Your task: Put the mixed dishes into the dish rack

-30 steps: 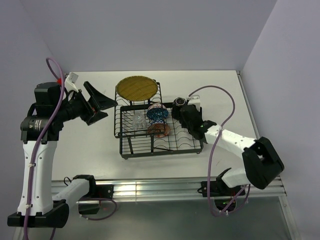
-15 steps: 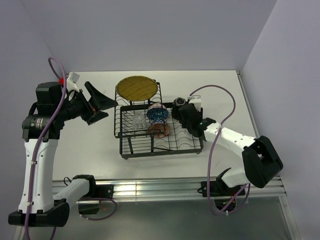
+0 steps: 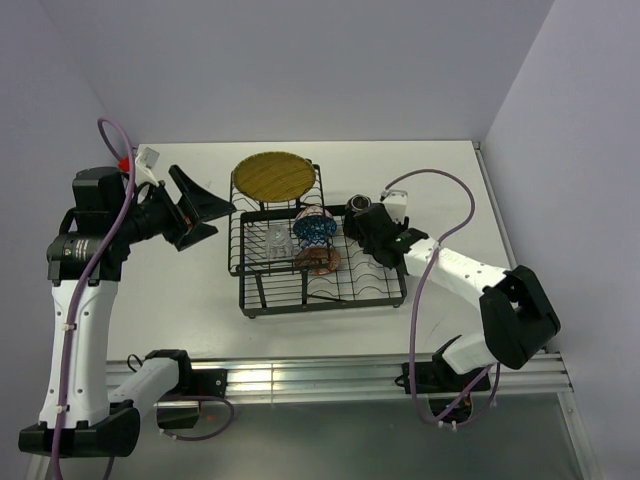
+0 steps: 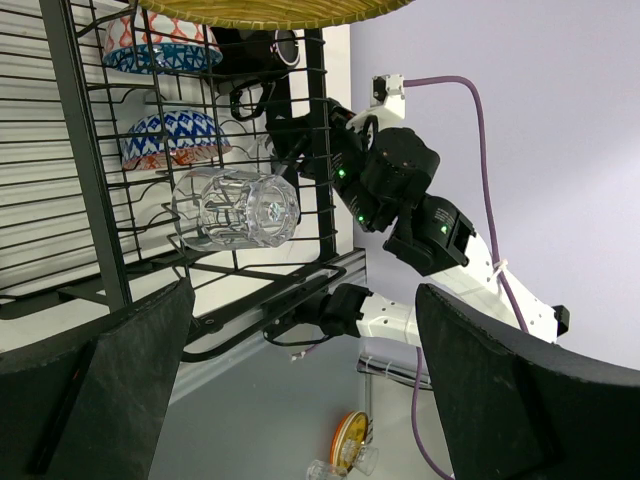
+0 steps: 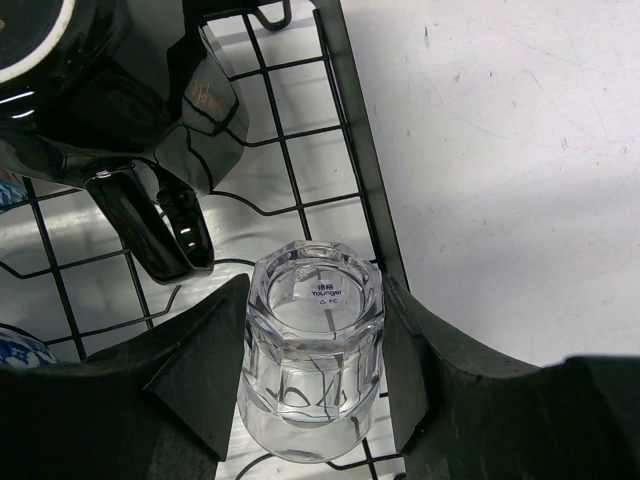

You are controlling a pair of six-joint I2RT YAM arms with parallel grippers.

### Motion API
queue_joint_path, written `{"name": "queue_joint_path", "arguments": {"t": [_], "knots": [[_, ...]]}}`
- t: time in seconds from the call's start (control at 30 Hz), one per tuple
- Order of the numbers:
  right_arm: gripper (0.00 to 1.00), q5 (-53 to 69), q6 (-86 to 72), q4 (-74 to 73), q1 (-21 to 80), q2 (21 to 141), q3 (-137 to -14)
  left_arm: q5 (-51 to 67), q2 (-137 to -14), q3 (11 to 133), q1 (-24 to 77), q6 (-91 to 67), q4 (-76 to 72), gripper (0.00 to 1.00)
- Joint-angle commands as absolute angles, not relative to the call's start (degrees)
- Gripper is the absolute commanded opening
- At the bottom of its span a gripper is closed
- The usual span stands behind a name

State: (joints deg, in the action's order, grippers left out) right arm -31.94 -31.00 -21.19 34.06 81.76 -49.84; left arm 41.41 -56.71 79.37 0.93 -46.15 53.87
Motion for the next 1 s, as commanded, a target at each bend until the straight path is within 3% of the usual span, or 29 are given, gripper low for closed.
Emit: {"name": "queue_joint_path", "arguments": {"t": [0.0, 0.43, 0.73, 0.8, 0.9, 0.97], "knots": [[0.19, -31.4, -35.2, -27.0, 36.2, 83.7, -48.3, 43.0, -55.5, 80.1, 0.4, -45.5, 52.5, 0.99], [0.29, -33.8, -42.2, -32.4, 42.6, 84.5, -47.6, 44.0, -54.9, 79.5, 0.2, -45.5, 52.5, 0.99], [0.27, -34.6, -46.6, -35.2, 46.8, 84.7, -46.7, 45.2, -54.5, 78.8, 0.2, -44.8, 52.9, 0.99], [0.23, -35.9, -46.8, -35.9, 47.3, 85.0, -47.3, 45.4, -54.5, 78.7, 0.2, -44.5, 53.3, 0.99], [0.0, -38.4, -47.4, -38.2, 47.5, 84.9, -49.0, 45.7, -54.4, 78.4, 0.2, -44.2, 53.6, 0.99], [0.0, -40.8, -47.1, -38.4, 48.7, 82.1, -49.6, 45.6, -54.7, 78.8, 0.2, -43.9, 53.9, 0.99]]}}
